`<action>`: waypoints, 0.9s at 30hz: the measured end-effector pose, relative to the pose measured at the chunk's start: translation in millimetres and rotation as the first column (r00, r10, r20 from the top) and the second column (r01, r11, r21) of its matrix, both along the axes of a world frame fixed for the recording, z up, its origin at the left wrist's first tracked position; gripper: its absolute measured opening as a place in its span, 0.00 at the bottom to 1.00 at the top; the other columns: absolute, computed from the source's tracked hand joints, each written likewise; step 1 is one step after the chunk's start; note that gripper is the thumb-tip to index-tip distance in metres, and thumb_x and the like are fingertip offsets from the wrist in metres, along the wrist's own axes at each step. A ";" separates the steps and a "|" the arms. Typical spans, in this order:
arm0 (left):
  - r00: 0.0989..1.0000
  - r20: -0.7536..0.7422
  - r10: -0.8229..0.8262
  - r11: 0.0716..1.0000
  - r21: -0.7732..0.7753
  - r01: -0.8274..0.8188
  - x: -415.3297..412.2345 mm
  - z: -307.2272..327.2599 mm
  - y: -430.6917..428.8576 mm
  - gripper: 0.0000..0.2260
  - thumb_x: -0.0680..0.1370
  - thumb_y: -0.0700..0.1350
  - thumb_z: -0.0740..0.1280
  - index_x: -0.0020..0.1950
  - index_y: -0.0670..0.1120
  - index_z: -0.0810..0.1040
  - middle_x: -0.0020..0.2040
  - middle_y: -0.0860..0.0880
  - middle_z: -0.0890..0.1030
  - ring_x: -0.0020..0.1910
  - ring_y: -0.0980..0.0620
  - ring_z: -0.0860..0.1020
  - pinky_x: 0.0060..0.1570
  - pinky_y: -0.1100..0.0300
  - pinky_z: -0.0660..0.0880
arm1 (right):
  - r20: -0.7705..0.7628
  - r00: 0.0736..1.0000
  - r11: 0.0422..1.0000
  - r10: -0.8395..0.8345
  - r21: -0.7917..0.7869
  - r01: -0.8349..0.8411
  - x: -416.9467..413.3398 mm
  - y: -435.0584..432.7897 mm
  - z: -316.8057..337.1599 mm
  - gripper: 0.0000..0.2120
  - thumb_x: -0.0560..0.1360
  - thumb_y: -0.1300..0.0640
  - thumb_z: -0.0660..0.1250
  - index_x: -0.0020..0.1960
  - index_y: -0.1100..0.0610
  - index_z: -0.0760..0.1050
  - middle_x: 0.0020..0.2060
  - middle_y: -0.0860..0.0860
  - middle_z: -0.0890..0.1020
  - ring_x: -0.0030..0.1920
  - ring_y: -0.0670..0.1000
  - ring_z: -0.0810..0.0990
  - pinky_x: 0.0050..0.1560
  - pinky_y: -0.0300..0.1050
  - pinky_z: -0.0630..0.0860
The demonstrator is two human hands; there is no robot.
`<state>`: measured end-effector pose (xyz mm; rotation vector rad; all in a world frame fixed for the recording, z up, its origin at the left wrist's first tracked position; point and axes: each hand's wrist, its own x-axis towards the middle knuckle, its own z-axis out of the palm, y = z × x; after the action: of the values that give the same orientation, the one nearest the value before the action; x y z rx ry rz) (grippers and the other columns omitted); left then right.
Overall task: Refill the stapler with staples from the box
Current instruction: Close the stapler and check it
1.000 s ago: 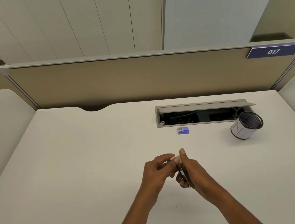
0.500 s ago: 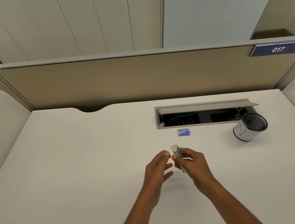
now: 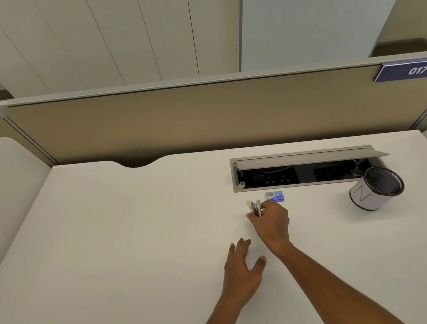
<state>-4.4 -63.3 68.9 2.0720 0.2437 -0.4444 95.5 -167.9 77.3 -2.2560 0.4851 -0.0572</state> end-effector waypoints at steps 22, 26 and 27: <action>0.901 -0.125 -0.416 0.823 0.369 0.432 -0.8 -19.4 6.5 0.43 0.82 0.52 0.66 0.84 0.45 0.38 0.85 0.48 0.36 0.83 0.44 0.35 0.81 0.50 0.44 | 0.010 1.000 0.999 0.030 -0.011 -0.030 -0.8 -4.5 -35.3 0.30 0.73 0.45 0.75 0.65 0.64 0.75 0.55 0.58 0.80 0.57 0.58 0.79 0.59 0.54 0.78; 0.887 -0.139 -0.440 0.798 0.393 0.457 -0.5 -22.4 6.3 0.43 0.82 0.54 0.66 0.84 0.45 0.37 0.84 0.47 0.34 0.82 0.44 0.34 0.81 0.49 0.44 | 0.059 0.997 0.999 0.045 0.013 -0.046 -28.4 -13.3 -43.5 0.27 0.72 0.48 0.77 0.64 0.63 0.76 0.52 0.56 0.80 0.52 0.55 0.79 0.53 0.47 0.76; 0.885 -0.143 -0.444 0.792 0.399 0.462 -0.1 -23.1 5.9 0.43 0.83 0.54 0.65 0.84 0.45 0.37 0.84 0.47 0.34 0.82 0.44 0.34 0.81 0.49 0.44 | 0.074 0.996 0.999 0.045 0.018 -0.047 -33.4 -14.4 -43.9 0.25 0.72 0.50 0.77 0.62 0.62 0.77 0.50 0.55 0.80 0.49 0.53 0.79 0.50 0.44 0.75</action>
<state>-4.4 -57.4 45.8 2.5596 -0.1632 -0.7834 62.2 -182.3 33.3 -2.2363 0.3926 -0.1112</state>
